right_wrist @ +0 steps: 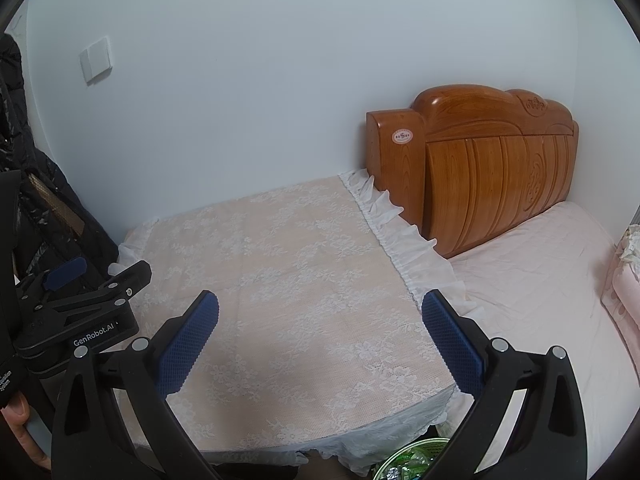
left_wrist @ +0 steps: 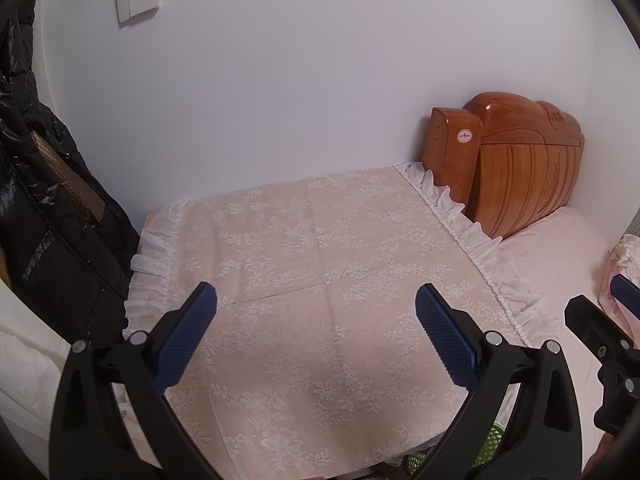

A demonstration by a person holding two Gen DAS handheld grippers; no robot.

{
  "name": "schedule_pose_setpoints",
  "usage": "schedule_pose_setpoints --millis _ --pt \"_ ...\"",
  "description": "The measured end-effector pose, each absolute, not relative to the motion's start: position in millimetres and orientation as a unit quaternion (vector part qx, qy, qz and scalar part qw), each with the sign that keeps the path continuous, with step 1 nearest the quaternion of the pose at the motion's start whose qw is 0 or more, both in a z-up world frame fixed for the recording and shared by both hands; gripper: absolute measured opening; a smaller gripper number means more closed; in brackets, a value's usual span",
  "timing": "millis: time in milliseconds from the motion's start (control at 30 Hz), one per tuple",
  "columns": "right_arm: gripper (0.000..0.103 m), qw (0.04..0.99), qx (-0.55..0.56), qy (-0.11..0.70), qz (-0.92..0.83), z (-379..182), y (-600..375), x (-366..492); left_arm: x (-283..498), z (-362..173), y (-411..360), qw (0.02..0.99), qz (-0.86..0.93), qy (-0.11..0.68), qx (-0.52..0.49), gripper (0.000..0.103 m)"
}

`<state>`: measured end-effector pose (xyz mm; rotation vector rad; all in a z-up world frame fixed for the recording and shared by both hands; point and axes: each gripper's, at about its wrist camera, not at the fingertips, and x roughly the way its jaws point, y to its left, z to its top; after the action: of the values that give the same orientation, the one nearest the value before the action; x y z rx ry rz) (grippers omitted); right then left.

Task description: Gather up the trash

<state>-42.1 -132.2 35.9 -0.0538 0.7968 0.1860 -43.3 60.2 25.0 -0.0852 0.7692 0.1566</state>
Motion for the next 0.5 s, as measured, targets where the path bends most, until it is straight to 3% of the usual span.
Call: schedule_pose_setpoints --millis 500 --pt "0.101 0.917 -0.02 0.39 0.084 35 -141 -42 -42 23 50 0.922 0.072 0.378 -0.036 0.095"
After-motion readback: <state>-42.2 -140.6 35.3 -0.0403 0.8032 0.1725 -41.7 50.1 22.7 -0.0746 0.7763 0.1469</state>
